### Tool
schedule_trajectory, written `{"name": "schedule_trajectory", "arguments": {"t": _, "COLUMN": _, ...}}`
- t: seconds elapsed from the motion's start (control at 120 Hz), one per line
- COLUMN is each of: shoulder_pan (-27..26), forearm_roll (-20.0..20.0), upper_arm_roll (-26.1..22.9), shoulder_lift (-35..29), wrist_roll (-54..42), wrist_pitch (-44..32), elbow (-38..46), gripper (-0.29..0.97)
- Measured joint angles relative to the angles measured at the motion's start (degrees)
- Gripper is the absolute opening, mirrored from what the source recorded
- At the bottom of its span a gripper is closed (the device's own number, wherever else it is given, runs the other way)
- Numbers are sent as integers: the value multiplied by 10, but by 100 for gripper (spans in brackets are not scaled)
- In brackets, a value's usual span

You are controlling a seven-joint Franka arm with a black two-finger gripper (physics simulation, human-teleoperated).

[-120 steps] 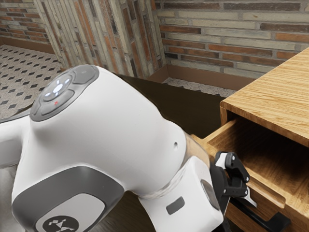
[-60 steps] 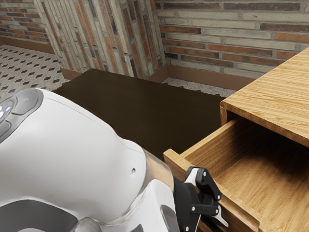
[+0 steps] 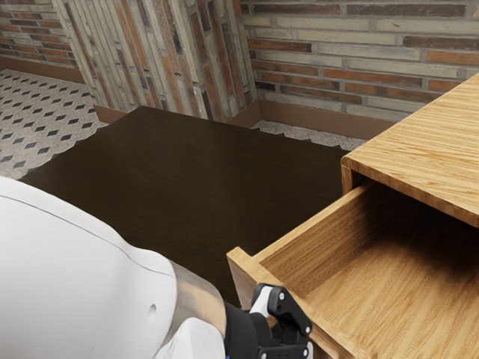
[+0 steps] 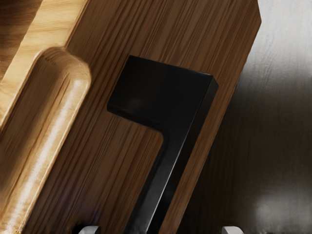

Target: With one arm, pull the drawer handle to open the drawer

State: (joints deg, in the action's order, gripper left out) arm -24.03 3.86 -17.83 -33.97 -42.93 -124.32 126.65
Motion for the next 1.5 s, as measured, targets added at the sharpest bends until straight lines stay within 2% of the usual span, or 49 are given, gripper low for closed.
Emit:
{"name": "schedule_trajectory", "arguments": {"t": 0.158, "shoulder_pan": -3, "forearm_roll": 0, "upper_arm_roll": 0, "shoulder_lift": -16, "wrist_roll": 5, "wrist_pitch": 8, "elbow": 12, "gripper": 20}}
{"name": "schedule_trajectory", "arguments": {"t": 0.208, "shoulder_pan": -2, "forearm_roll": 2, "upper_arm_roll": 0, "shoulder_lift": -19, "wrist_roll": 8, "wrist_pitch": 9, "elbow": 14, "gripper": 5}}
{"name": "schedule_trajectory", "arguments": {"t": 0.258, "shoulder_pan": -1, "forearm_roll": 3, "upper_arm_roll": 0, "shoulder_lift": -23, "wrist_roll": 10, "wrist_pitch": 11, "elbow": 16, "gripper": 1}}
{"name": "schedule_trajectory", "arguments": {"t": 0.592, "shoulder_pan": -1, "forearm_roll": 22, "upper_arm_roll": -1, "shoulder_lift": -39, "wrist_roll": 12, "wrist_pitch": 23, "elbow": 24, "gripper": 6}}
{"name": "schedule_trajectory", "arguments": {"t": 0.683, "shoulder_pan": -1, "forearm_roll": 22, "upper_arm_roll": -1, "shoulder_lift": -38, "wrist_roll": 12, "wrist_pitch": 24, "elbow": 23, "gripper": 1}}
{"name": "schedule_trajectory", "arguments": {"t": 0.867, "shoulder_pan": -1, "forearm_roll": 24, "upper_arm_roll": -1, "shoulder_lift": -39, "wrist_roll": 12, "wrist_pitch": 29, "elbow": 23, "gripper": 5}}
{"name": "schedule_trajectory", "arguments": {"t": 0.95, "shoulder_pan": -1, "forearm_roll": 23, "upper_arm_roll": -1, "shoulder_lift": -39, "wrist_roll": 13, "wrist_pitch": 29, "elbow": 23, "gripper": -1}}
{"name": "schedule_trajectory", "arguments": {"t": 0.983, "shoulder_pan": -1, "forearm_roll": 24, "upper_arm_roll": -1, "shoulder_lift": -40, "wrist_roll": 13, "wrist_pitch": 29, "elbow": 22, "gripper": 4}}
{"name": "schedule_trajectory", "arguments": {"t": 1.017, "shoulder_pan": 1, "forearm_roll": 24, "upper_arm_roll": -1, "shoulder_lift": -40, "wrist_roll": 13, "wrist_pitch": 30, "elbow": 22, "gripper": 1}}
{"name": "schedule_trajectory", "arguments": {"t": 1.05, "shoulder_pan": 1, "forearm_roll": 25, "upper_arm_roll": -1, "shoulder_lift": -40, "wrist_roll": 11, "wrist_pitch": 31, "elbow": 20, "gripper": 14}}
{"name": "schedule_trajectory", "arguments": {"t": 1.075, "shoulder_pan": 2, "forearm_roll": 27, "upper_arm_roll": -1, "shoulder_lift": -40, "wrist_roll": 10, "wrist_pitch": 33, "elbow": 19, "gripper": 8}}
{"name": "schedule_trajectory", "arguments": {"t": 1.092, "shoulder_pan": 3, "forearm_roll": 27, "upper_arm_roll": -1, "shoulder_lift": -40, "wrist_roll": 9, "wrist_pitch": 34, "elbow": 18, "gripper": 15}}
{"name": "schedule_trajectory", "arguments": {"t": 1.117, "shoulder_pan": 3, "forearm_roll": 28, "upper_arm_roll": -1, "shoulder_lift": -41, "wrist_roll": 8, "wrist_pitch": 36, "elbow": 17, "gripper": 33}}
{"name": "schedule_trajectory", "arguments": {"t": 1.142, "shoulder_pan": 3, "forearm_roll": 28, "upper_arm_roll": 0, "shoulder_lift": -42, "wrist_roll": 6, "wrist_pitch": 39, "elbow": 16, "gripper": 43}}
{"name": "schedule_trajectory", "arguments": {"t": 1.175, "shoulder_pan": 5, "forearm_roll": 28, "upper_arm_roll": 2, "shoulder_lift": -43, "wrist_roll": 4, "wrist_pitch": 41, "elbow": 15, "gripper": 34}}
{"name": "schedule_trajectory", "arguments": {"t": 1.225, "shoulder_pan": 7, "forearm_roll": 23, "upper_arm_roll": 4, "shoulder_lift": -44, "wrist_roll": 2, "wrist_pitch": 44, "elbow": 11, "gripper": 32}}
{"name": "schedule_trajectory", "arguments": {"t": 1.3, "shoulder_pan": 7, "forearm_roll": 20, "upper_arm_roll": 10, "shoulder_lift": -45, "wrist_roll": 0, "wrist_pitch": 52, "elbow": 3, "gripper": 23}}
{"name": "schedule_trajectory", "arguments": {"t": 1.5, "shoulder_pan": 8, "forearm_roll": 14, "upper_arm_roll": 14, "shoulder_lift": -46, "wrist_roll": -4, "wrist_pitch": 64, "elbow": -10, "gripper": 41}}
